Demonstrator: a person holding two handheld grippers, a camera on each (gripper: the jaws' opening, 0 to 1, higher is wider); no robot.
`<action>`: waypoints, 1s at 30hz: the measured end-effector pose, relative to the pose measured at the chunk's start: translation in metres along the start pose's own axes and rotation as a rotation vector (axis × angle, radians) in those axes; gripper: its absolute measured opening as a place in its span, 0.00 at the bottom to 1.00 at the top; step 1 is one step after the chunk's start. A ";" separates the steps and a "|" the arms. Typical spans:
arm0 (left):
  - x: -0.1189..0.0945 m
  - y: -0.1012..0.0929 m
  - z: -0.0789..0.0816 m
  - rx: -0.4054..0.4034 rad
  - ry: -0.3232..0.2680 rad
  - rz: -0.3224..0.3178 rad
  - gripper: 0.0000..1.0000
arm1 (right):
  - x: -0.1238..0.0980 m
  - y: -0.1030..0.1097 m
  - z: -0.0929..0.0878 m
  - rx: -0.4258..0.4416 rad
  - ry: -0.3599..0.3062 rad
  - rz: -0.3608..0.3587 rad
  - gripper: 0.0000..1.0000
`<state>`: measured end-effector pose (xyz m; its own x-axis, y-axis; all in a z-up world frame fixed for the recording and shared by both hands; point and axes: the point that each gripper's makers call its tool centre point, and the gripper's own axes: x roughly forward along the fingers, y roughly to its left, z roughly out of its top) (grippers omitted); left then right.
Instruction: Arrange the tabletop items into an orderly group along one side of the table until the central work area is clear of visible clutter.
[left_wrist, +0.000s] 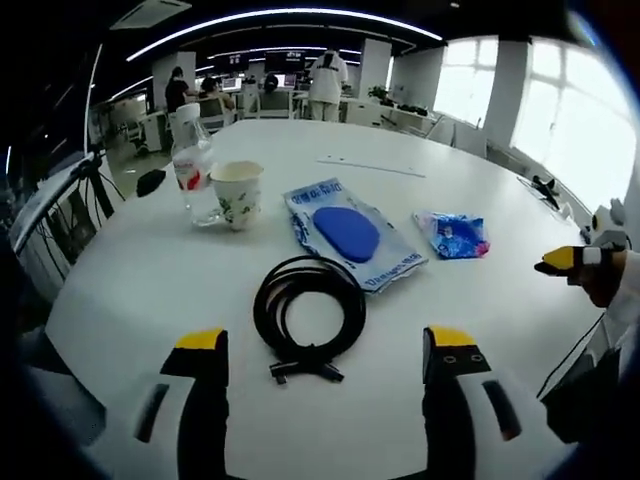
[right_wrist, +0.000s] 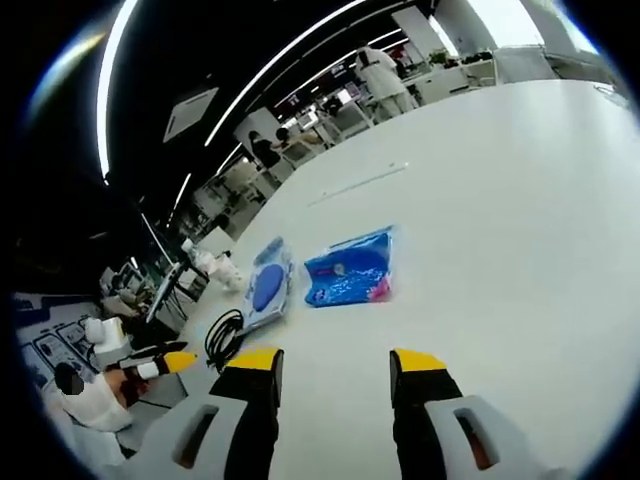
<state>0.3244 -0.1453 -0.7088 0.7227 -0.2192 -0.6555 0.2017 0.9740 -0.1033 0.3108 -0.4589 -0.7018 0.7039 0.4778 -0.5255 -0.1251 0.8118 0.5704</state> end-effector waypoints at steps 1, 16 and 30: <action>0.001 0.000 0.000 0.002 0.005 -0.001 0.82 | -0.001 0.000 -0.001 0.001 0.000 -0.001 0.43; 0.028 -0.001 -0.019 0.064 0.130 -0.052 0.89 | -0.006 -0.004 -0.010 0.038 0.012 -0.004 0.42; 0.052 -0.005 -0.019 0.179 0.200 -0.091 0.71 | -0.007 -0.009 -0.013 0.078 0.007 -0.008 0.40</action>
<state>0.3486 -0.1609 -0.7568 0.5553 -0.2725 -0.7857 0.3865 0.9211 -0.0463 0.2984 -0.4651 -0.7115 0.6998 0.4743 -0.5342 -0.0648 0.7869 0.6137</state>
